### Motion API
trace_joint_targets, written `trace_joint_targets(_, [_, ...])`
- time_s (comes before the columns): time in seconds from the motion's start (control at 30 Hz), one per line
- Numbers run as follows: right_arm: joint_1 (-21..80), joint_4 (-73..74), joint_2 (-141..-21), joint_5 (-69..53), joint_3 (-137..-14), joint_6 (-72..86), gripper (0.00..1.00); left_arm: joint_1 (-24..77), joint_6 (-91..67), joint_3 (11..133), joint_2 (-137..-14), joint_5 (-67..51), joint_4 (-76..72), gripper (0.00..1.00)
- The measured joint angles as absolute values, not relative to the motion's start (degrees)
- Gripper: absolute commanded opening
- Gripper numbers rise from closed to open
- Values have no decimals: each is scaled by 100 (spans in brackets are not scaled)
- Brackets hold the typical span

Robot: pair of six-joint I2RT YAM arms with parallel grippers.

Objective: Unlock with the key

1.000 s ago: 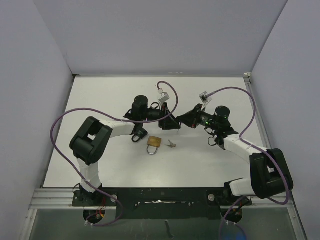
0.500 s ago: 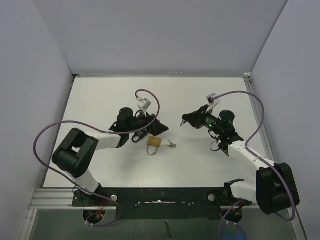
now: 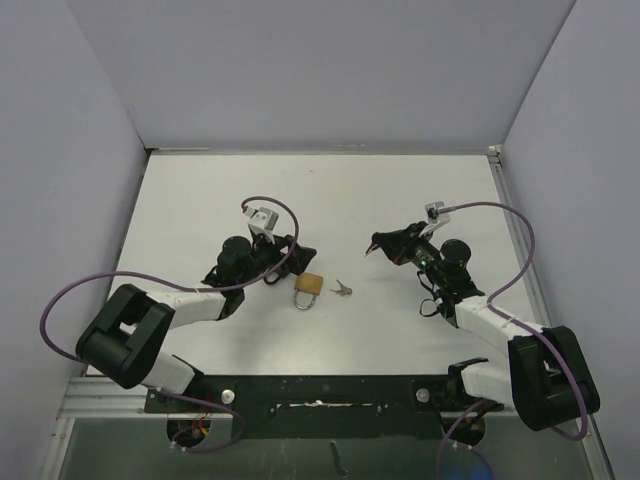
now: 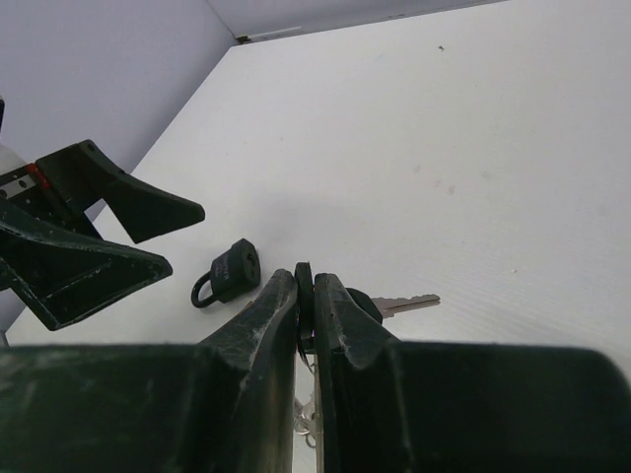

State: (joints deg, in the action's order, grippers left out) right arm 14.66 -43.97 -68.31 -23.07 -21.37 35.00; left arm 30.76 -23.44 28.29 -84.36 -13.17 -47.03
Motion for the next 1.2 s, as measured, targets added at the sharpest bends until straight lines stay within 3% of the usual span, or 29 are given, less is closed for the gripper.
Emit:
trace_joint_targets(0.6, [1470,-4368,-6831,-2250,-2239,3472,0,3232,-1728,3457,-8265,624,-1855,95])
trace_joint_targets(1.2, [1470,-4278,-6831,-2274,-2239,3450,0,3236,-1509,3673,-8748,814,-1131,93])
